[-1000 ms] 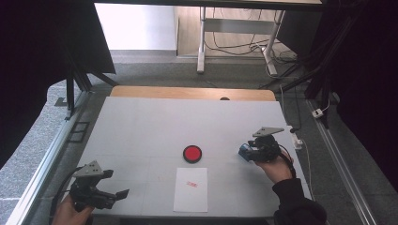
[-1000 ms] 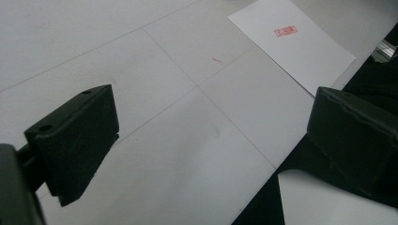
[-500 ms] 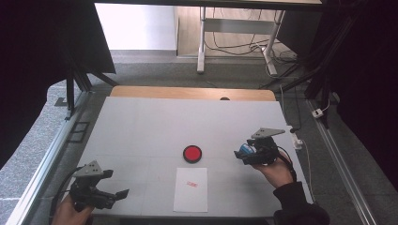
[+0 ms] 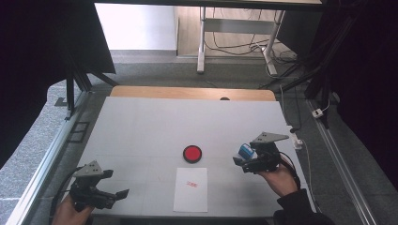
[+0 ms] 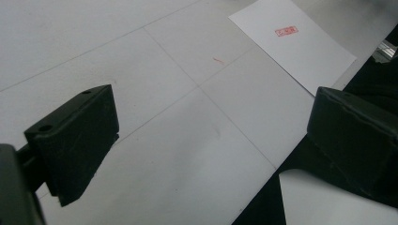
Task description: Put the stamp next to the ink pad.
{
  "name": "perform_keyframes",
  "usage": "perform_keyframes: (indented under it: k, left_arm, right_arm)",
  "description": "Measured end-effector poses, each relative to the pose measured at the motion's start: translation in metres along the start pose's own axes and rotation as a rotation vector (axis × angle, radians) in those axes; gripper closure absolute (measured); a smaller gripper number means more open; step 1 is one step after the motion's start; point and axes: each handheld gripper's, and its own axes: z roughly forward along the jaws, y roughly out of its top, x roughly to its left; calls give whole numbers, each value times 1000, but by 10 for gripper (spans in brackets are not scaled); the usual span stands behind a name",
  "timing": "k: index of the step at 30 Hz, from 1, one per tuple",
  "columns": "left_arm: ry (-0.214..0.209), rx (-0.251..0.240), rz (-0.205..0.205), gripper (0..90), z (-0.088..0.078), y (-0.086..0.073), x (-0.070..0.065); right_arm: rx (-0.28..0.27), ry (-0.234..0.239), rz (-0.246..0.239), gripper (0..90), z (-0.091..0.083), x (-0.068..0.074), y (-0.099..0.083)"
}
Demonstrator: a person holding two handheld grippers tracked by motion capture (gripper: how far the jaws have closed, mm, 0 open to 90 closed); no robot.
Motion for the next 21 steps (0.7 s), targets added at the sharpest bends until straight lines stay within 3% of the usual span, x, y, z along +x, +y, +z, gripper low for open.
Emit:
perform_keyframes:
  k: [7, 21]
  left_arm:
    - [-1, 0, -2, 26, 0, 0, 0]
    - [1, -1, -5, 21, 0, 0, 0]
  right_arm:
    - [-22, 2, 12, 6, -14, 8, -7]
    - [-54, -30, 20, 0, -39, 18, -25]
